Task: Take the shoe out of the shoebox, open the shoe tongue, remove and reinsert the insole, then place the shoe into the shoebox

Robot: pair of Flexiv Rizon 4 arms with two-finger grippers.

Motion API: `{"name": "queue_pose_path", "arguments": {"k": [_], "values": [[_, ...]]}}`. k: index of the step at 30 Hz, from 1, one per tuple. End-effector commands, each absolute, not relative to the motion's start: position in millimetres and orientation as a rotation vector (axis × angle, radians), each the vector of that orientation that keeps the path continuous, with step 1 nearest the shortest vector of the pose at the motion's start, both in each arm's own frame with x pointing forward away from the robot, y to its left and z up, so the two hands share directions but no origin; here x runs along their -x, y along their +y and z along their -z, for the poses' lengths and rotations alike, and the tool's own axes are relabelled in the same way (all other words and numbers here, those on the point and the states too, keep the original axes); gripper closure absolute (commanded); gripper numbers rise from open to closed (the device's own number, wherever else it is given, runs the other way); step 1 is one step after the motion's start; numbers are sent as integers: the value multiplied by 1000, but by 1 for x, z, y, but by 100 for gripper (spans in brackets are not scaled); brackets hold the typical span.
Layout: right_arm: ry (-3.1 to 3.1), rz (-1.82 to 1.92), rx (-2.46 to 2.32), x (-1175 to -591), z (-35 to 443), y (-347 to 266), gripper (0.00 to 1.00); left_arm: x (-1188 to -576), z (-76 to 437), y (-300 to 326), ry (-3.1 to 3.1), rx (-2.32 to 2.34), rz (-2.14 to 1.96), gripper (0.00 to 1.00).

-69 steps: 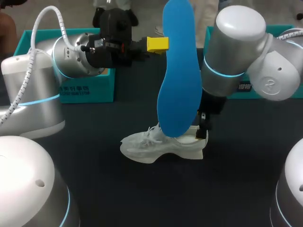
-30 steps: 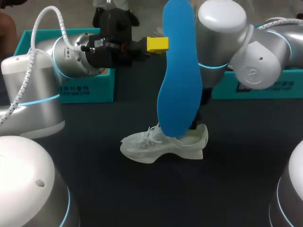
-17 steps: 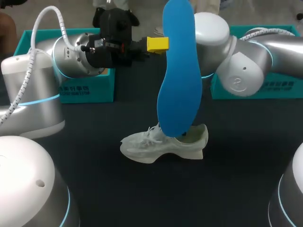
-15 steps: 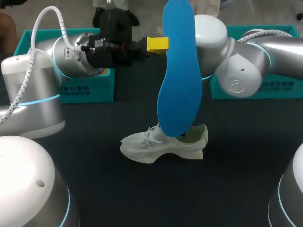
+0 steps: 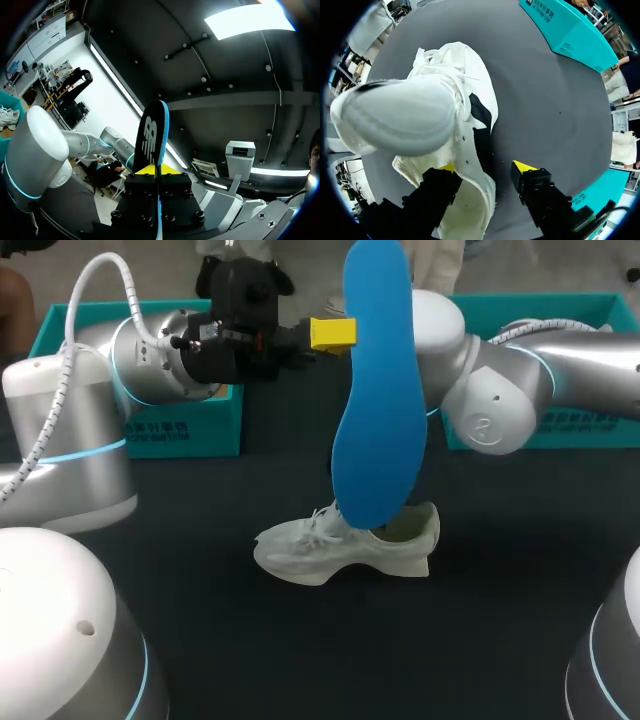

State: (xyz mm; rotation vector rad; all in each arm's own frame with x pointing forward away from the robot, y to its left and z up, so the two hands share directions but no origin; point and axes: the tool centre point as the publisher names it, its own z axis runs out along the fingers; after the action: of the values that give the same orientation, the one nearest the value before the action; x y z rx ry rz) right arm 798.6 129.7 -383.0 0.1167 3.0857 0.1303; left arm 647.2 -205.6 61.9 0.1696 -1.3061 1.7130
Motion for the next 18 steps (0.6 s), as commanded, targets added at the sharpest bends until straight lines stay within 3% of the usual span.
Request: {"name": "queue_pose_path", "arguments": {"k": [1,6,9,14,16,18], "values": [[3086,-132,-124,-797,383,127,44,-647,-62,-206,-1304,-169,-1715,100],[3076,-129,-127,-795,374,124,22,-647,-62,-206,-1304,-169,-1715,100],[3072,-130,-128,-793,371,122,14,-647,-62,-206,-1304,-169,-1715,100],[3070,-117,-137,-793,371,119,24,-647,-62,-206,-1304,-169,-1715,100],[3073,-120,-136,-795,372,121,46,-647,-62,-206,-1304,-169,-1715,100],[3077,-129,-123,-796,372,124,53,-647,-62,-206,-1304,-169,-1715,100]]}}
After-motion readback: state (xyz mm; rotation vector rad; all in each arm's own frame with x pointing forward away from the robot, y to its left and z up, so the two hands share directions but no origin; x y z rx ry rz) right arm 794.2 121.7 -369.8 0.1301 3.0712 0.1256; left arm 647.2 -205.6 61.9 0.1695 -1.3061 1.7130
